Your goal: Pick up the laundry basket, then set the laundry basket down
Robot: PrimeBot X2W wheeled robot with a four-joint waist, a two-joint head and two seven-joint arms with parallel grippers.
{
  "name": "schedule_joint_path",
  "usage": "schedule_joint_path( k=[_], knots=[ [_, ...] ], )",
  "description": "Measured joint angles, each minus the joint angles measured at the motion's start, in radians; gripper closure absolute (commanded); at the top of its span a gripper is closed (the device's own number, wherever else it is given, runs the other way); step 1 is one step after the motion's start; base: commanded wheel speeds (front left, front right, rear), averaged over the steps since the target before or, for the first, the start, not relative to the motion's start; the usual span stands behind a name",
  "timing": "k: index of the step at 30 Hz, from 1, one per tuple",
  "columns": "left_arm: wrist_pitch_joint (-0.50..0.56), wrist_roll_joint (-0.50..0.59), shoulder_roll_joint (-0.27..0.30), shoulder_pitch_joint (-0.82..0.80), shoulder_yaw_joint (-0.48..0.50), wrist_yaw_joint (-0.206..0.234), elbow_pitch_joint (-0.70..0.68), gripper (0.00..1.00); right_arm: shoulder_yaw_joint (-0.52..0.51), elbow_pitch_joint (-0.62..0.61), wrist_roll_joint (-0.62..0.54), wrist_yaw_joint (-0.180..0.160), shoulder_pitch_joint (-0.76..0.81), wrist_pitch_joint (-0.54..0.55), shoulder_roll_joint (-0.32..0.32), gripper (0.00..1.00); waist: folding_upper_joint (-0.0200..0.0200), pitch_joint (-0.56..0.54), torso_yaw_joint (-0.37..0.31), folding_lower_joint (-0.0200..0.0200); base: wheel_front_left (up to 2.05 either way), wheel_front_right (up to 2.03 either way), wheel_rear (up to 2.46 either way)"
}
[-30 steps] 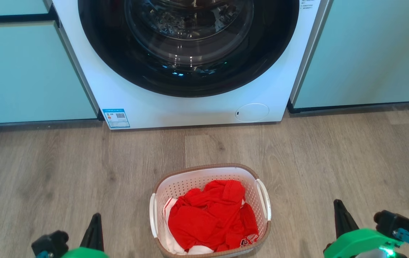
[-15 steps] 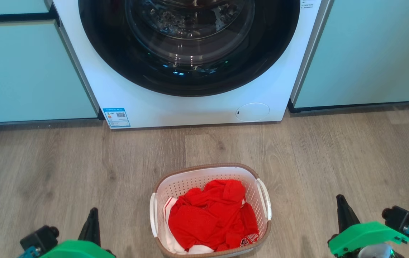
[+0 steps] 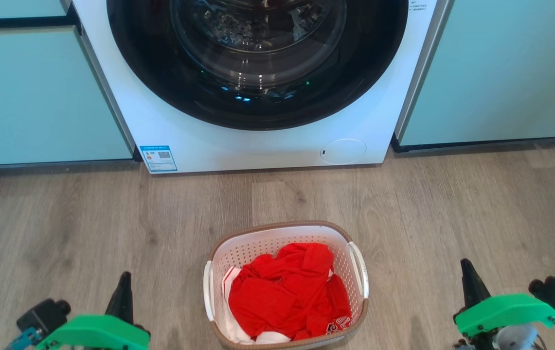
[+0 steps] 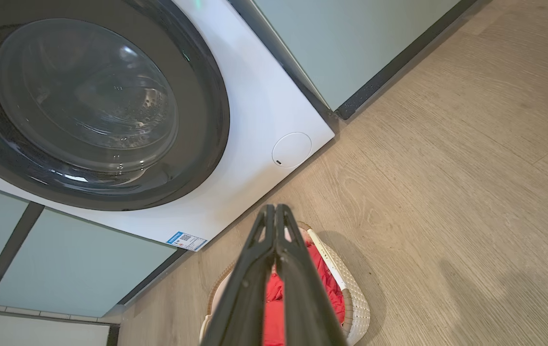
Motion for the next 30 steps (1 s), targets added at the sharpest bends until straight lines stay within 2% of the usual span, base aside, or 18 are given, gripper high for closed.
schedule_joint_path(
  k=[30],
  knots=[
    [0.080,-0.322,-0.014,-0.060,0.058,-0.036,0.010,1.00,-0.039,-0.009,0.325,0.000,-0.043,0.079,-0.001,1.00,0.0000,0.005,0.004,0.0000,0.00,0.00,0.00]
  ],
)
